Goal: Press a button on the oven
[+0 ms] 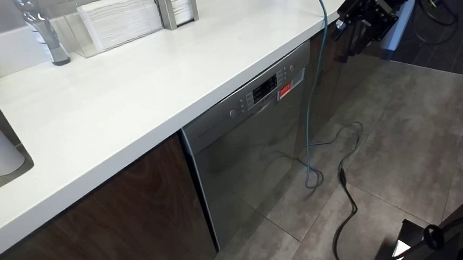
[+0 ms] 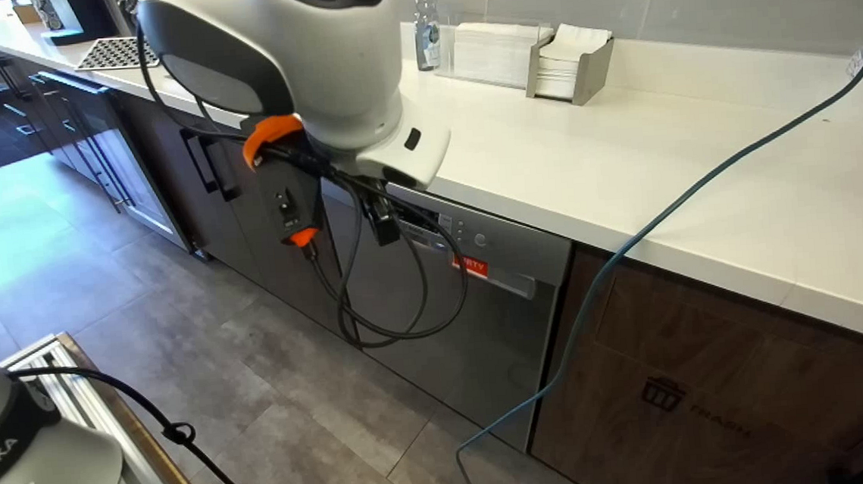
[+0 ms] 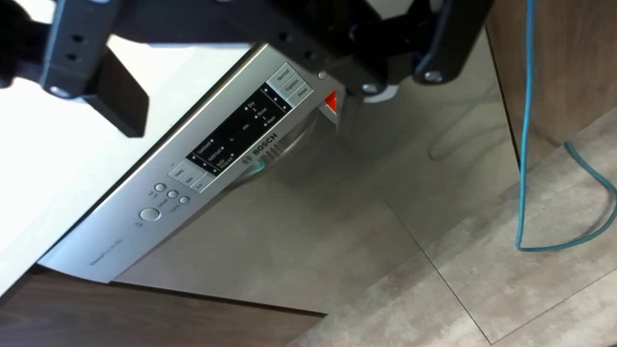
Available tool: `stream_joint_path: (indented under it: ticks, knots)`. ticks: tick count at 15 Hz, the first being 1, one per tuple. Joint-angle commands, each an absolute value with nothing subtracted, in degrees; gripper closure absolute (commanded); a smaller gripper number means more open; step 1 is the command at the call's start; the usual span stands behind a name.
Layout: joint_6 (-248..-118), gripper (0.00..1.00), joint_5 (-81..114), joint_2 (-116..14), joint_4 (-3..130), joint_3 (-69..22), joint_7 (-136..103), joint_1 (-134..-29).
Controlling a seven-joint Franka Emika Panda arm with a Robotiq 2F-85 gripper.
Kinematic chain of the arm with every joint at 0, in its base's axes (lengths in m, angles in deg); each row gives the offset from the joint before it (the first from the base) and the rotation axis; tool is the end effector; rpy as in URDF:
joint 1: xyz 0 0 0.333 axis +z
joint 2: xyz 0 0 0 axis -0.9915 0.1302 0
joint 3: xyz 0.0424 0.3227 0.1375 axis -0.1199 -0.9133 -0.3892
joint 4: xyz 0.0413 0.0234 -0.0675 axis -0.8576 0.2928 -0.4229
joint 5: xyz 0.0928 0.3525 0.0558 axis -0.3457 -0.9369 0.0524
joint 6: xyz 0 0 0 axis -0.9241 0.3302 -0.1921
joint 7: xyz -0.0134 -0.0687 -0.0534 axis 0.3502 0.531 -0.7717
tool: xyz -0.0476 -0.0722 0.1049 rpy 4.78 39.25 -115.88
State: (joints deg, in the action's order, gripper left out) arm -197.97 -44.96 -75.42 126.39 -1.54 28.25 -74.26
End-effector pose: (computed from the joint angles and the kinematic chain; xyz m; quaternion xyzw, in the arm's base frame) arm 0.3686 -0.1180 0.2994 -0.9277 0.2411 -0.1354 0.2507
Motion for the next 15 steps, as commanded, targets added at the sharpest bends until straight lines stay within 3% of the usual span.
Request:
stream_joint_path:
  ticks: [1,5,6,7,15]
  knots:
    - [-197.56,0.00,-59.63,-69.44,122.42,0.30,37.19,-72.82]
    - [-195.43,0.01,-71.64,-63.59,119.56,0.12,44.86,-73.78]
    - [-194.53,0.12,-73.73,-62.28,118.99,0.23,46.31,-74.23]
    - [-194.27,0.30,-75.91,-61.23,118.49,0.24,47.75,-74.59]
    - [-191.04,0.87,-90.25,-51.59,112.95,-11.31,53.02,-86.90]
